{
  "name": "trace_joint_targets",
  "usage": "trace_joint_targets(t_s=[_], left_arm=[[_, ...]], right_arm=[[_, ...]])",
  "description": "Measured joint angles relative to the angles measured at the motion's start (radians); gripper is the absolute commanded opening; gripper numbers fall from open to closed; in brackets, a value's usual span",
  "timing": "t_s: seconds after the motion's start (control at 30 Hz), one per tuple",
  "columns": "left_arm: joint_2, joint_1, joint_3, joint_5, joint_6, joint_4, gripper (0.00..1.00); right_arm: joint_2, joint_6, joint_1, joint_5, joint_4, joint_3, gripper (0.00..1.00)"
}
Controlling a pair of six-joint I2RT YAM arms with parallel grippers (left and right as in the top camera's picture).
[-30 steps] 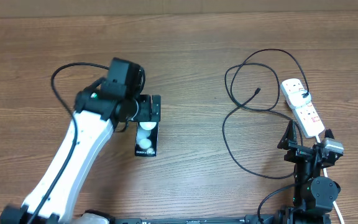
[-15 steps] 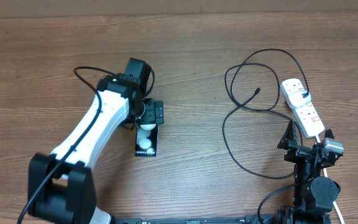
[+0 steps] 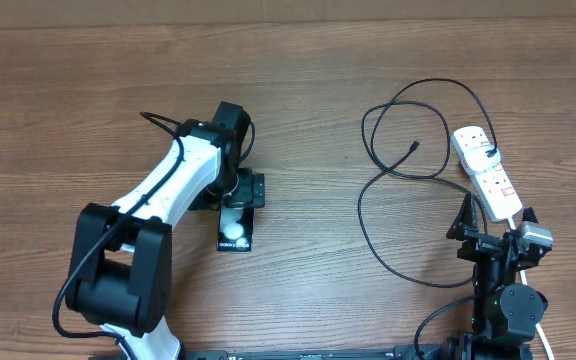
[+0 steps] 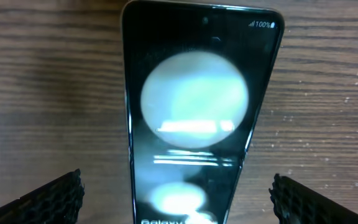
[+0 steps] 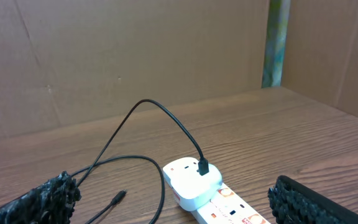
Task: Plug charger to phone and switch on socket
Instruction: 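Move the left gripper over the black phone and lower onto it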
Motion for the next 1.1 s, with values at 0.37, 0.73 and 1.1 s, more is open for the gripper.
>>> trace_joint_targets(t_s=[0.37,0.73,1.1], left_arm=[[0.008,-0.008,-0.110,0.026,0.033,0.098,1.00],[0.008,-0.016,-0.125,0.021,0.055,0.143,1.00],[-0.006,-0.044,-0.157,-0.029,0.050,0.174,1.00]], right_arm=[[0.000,0.000,0.000,0.000,0.000,0.000,1.00],[0.000,0.000,0.000,0.000,0.000,0.000,1.00],[0.000,0.000,0.000,0.000,0.000,0.000,1.00]])
